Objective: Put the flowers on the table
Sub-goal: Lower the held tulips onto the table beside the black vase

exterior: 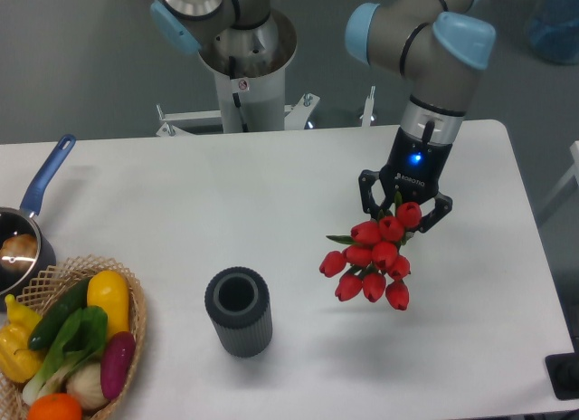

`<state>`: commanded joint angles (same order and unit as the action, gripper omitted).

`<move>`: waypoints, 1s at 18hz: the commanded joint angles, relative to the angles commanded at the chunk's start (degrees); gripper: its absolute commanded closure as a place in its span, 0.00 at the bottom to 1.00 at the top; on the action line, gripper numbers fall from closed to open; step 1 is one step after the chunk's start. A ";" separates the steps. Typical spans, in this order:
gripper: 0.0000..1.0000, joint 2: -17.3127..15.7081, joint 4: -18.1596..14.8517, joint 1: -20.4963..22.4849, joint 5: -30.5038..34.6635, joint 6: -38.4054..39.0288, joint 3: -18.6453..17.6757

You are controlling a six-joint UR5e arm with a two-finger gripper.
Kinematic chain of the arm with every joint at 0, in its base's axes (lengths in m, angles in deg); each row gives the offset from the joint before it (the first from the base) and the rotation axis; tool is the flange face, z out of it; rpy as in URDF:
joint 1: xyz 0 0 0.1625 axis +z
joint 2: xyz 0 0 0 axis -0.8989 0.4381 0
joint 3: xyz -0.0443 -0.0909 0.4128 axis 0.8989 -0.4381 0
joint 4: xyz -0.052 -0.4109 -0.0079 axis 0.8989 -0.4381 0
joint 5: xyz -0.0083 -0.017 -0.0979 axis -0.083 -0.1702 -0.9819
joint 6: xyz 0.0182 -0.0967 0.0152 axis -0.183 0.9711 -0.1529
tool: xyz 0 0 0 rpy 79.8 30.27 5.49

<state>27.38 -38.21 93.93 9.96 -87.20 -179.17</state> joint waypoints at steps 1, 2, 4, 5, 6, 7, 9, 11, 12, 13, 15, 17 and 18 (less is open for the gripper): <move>0.60 0.09 0.00 -0.44 1.05 0.00 -0.09; 0.60 0.18 0.00 -1.05 2.37 0.00 -0.18; 0.60 0.79 -0.09 -2.28 4.74 0.00 -0.18; 0.60 1.31 -0.09 -2.90 5.88 -0.09 -0.18; 0.60 1.41 -0.35 -3.69 6.85 0.00 -0.18; 0.60 1.49 -0.79 -4.13 7.47 -0.09 -0.26; 0.60 2.46 -1.49 -4.83 8.79 -0.09 -0.18; 0.60 2.81 -1.58 -5.45 9.15 -0.09 -0.18; 0.60 3.25 -1.67 -5.54 9.76 -0.09 -0.26; 0.60 3.60 -1.84 -5.80 10.37 -0.17 -0.44; 0.60 3.87 -2.98 -6.42 11.08 -0.53 -0.70; 0.60 4.48 -3.78 -6.51 11.08 -0.53 -0.70; 0.59 5.01 -3.87 -6.59 11.08 -0.53 -0.88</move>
<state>32.39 -42.07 87.33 21.04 -87.72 -180.05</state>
